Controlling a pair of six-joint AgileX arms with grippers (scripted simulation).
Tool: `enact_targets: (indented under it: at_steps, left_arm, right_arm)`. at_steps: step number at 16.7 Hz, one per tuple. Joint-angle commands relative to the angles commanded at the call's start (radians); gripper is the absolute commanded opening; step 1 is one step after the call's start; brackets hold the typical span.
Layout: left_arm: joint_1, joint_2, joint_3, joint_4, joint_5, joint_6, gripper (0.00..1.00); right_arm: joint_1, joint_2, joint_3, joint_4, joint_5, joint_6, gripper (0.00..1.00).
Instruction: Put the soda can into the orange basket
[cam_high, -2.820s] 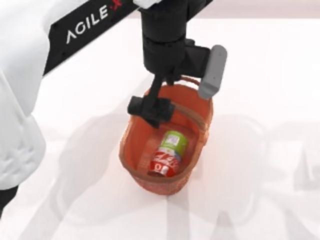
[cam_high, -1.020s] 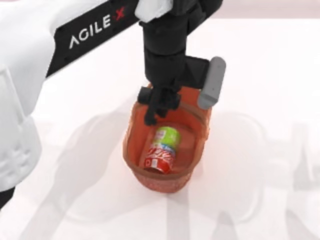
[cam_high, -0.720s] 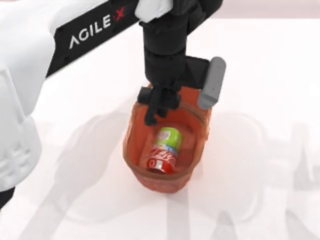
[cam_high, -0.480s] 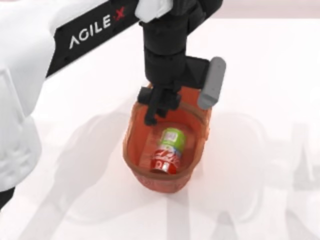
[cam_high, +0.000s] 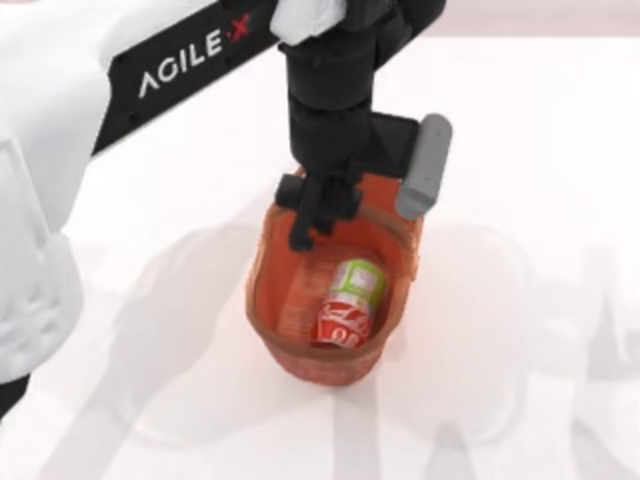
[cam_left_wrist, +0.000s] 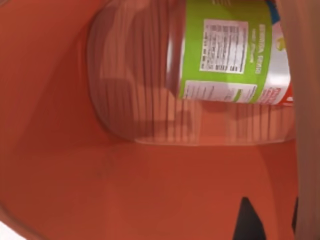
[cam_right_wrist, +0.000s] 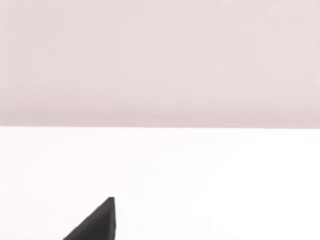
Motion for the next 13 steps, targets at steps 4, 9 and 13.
enact_targets:
  at_steps: [4, 9, 13]
  left_arm:
    - [0.0, 0.0, 0.0, 0.0, 0.0, 0.0, 0.0]
    - [0.001, 0.001, 0.002, -0.004, 0.0, 0.001, 0.0]
    - [0.028, 0.004, 0.107, -0.104, 0.0, 0.019, 0.0]
  right_arm:
    - [0.0, 0.0, 0.0, 0.0, 0.0, 0.0, 1.0]
    - [0.0, 0.0, 0.0, 0.0, 0.0, 0.0, 1.0]
    - [0.0, 0.0, 0.0, 0.0, 0.0, 0.0, 1.0]
